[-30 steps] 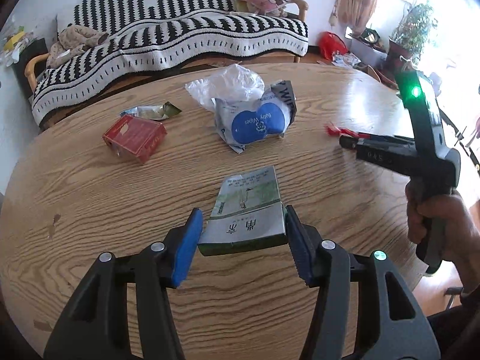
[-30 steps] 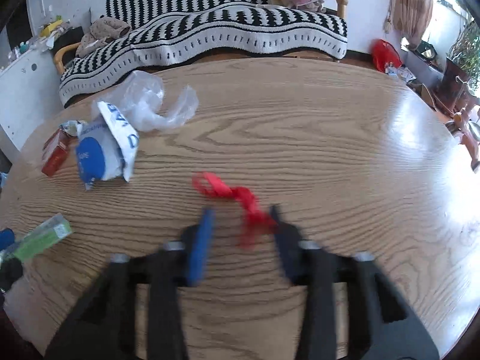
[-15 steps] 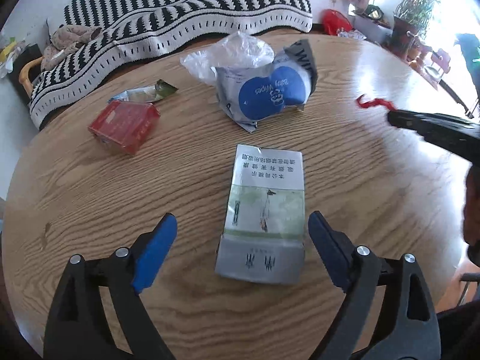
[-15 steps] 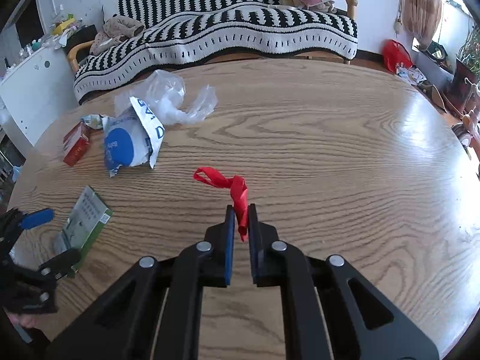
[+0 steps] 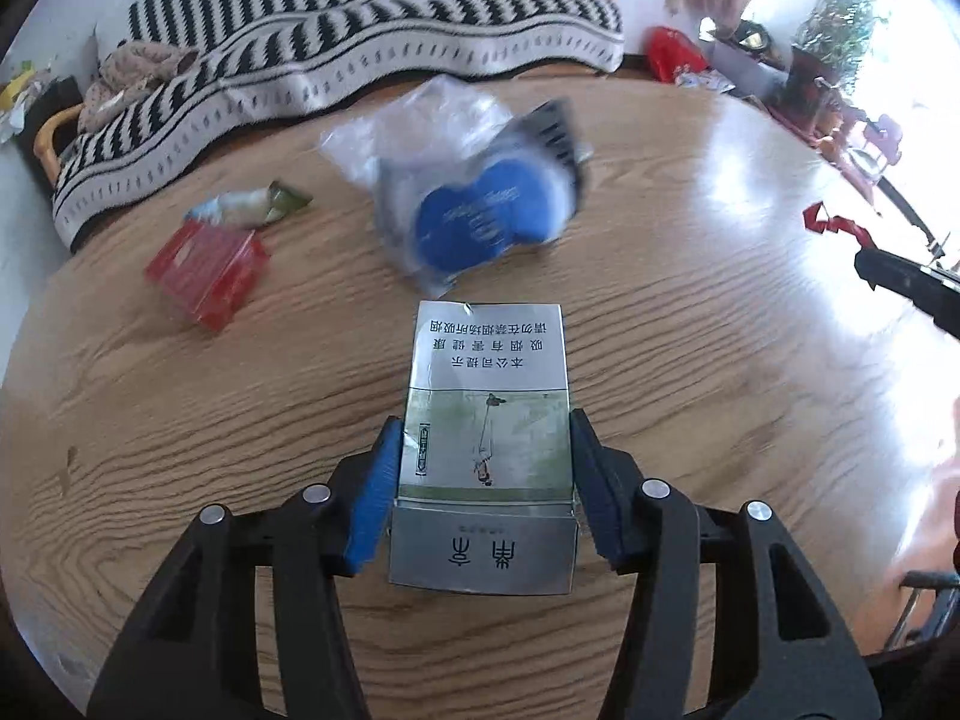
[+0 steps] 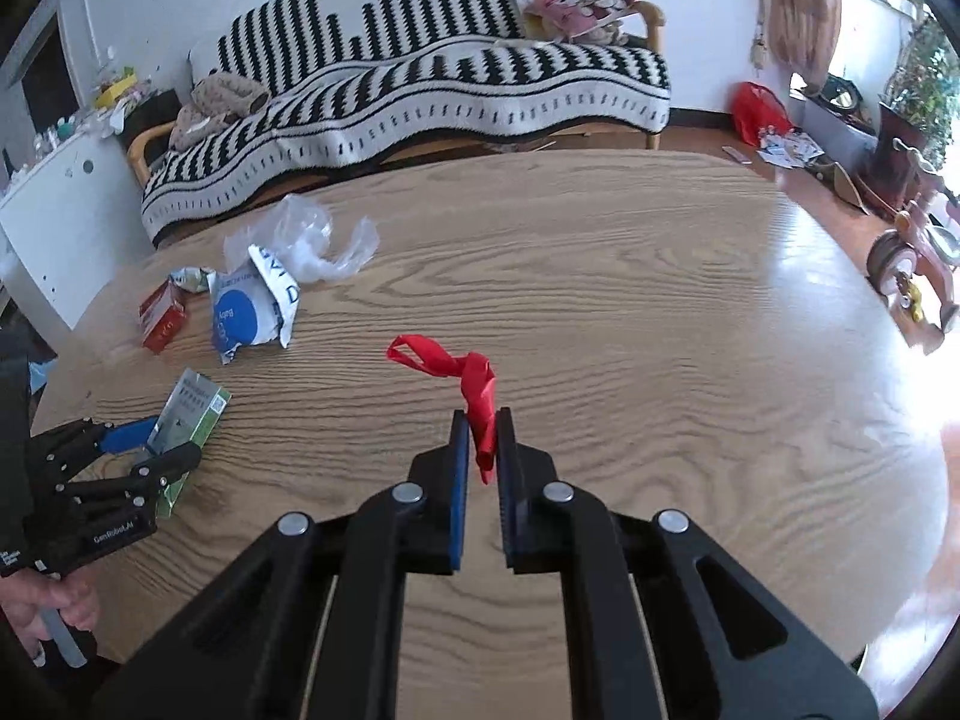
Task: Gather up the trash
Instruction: 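Carry the red ribbon and booklet over the bin and open both tools, then grasp the blue-white wipes bag with the right tool while the left grasps the red cigarette pack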
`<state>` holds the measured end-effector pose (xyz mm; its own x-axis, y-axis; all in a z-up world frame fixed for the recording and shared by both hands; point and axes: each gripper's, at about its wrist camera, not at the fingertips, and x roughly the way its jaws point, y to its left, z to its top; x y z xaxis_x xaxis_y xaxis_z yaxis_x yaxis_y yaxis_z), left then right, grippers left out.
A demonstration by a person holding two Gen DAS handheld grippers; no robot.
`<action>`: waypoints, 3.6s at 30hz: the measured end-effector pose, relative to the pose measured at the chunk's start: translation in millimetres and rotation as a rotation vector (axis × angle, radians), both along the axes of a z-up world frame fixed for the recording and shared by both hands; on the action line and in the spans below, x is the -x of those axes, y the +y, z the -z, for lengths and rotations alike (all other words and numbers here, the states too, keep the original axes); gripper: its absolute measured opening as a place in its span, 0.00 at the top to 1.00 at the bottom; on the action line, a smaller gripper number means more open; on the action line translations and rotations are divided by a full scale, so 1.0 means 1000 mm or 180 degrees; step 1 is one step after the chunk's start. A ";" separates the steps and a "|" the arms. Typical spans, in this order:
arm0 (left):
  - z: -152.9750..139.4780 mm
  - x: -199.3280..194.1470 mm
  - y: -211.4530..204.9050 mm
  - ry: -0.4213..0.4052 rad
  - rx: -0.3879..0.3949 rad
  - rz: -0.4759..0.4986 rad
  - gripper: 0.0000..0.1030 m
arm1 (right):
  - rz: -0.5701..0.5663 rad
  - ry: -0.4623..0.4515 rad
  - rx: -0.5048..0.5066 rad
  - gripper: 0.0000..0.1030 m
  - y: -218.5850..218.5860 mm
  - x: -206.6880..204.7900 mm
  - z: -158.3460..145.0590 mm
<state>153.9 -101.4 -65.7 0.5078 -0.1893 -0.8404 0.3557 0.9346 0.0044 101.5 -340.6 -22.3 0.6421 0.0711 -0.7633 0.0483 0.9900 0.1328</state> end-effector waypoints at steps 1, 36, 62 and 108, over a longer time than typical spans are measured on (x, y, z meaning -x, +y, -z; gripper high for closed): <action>-0.006 0.004 -0.009 -0.0039 0.0036 0.0054 0.48 | 0.0035 -0.0021 -0.0004 0.91 -0.008 0.008 -0.004; 0.026 0.202 -0.377 0.0223 0.0756 0.2336 0.48 | 0.2402 0.0613 -0.0287 0.91 -0.306 0.296 0.046; 0.020 0.192 -0.381 0.0371 0.0961 0.2288 0.18 | 0.2483 0.0359 -0.0169 0.27 -0.306 0.292 0.027; -0.009 -0.100 0.131 -0.0147 0.0553 -0.1312 0.10 | -0.0220 0.0028 -0.0220 0.07 0.163 -0.136 0.045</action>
<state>254.4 29.1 -56.6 0.6065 -0.0996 -0.7888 -0.0433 0.9865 -0.1578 237.7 -177.7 -67.0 0.6272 0.1678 -0.7606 -0.0185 0.9794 0.2009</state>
